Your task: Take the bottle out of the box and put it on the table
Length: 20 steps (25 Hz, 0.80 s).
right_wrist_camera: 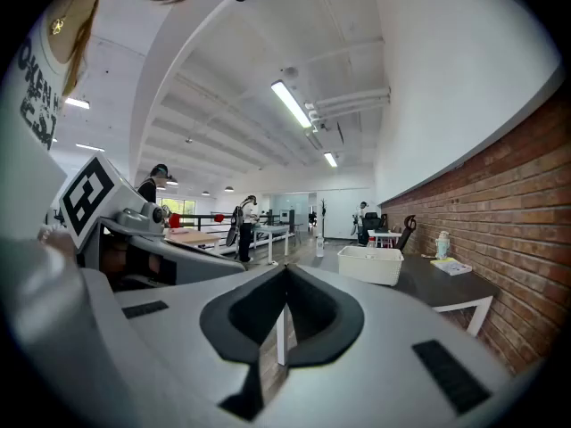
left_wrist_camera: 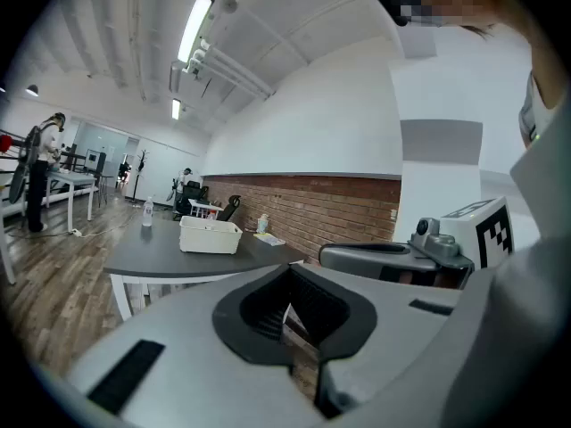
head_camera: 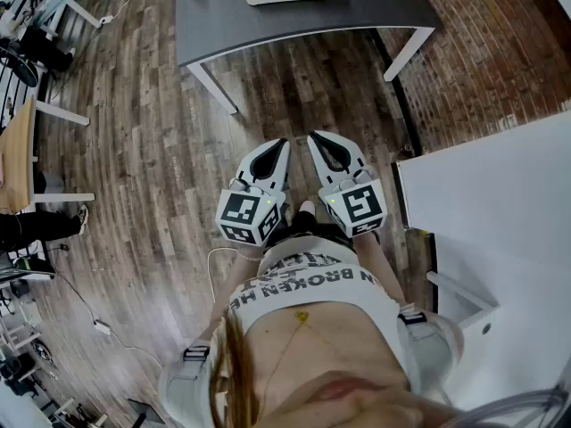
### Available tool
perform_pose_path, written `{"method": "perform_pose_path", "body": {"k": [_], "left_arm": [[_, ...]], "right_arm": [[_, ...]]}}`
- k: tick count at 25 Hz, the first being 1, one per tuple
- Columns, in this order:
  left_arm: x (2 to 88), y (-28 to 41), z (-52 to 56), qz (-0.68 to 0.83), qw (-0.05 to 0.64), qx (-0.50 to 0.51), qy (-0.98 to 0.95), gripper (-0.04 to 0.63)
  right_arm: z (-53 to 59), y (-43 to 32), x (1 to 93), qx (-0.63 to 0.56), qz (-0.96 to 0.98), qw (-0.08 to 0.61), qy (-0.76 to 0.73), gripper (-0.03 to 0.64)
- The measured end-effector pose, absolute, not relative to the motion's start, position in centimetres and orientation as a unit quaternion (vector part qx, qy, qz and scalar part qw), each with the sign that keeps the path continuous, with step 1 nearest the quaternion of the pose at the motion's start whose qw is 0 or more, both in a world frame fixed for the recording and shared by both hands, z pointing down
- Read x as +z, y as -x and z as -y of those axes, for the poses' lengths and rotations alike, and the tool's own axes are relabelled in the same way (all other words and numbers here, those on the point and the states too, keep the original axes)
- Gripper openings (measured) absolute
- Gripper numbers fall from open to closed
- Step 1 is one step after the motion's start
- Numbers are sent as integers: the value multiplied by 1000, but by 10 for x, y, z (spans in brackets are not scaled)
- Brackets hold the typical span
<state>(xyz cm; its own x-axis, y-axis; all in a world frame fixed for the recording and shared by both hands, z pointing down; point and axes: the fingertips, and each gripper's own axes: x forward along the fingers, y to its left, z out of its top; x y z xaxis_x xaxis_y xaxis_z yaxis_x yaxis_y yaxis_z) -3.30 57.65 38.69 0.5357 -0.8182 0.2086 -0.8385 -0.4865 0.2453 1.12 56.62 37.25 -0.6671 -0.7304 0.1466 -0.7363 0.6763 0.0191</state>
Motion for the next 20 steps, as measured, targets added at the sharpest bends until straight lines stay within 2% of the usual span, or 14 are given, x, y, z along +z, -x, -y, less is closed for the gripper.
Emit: {"method": "perform_pose_path", "body": {"k": [9, 20], "left_arm": [[388, 15, -582, 475, 160, 24, -865, 5], [396, 25, -555, 466, 168, 29, -868, 5]], "right_arm": [[-567, -27, 371, 25, 915, 66, -398, 9], [-545, -10, 383, 32, 915, 75, -395, 11]]}}
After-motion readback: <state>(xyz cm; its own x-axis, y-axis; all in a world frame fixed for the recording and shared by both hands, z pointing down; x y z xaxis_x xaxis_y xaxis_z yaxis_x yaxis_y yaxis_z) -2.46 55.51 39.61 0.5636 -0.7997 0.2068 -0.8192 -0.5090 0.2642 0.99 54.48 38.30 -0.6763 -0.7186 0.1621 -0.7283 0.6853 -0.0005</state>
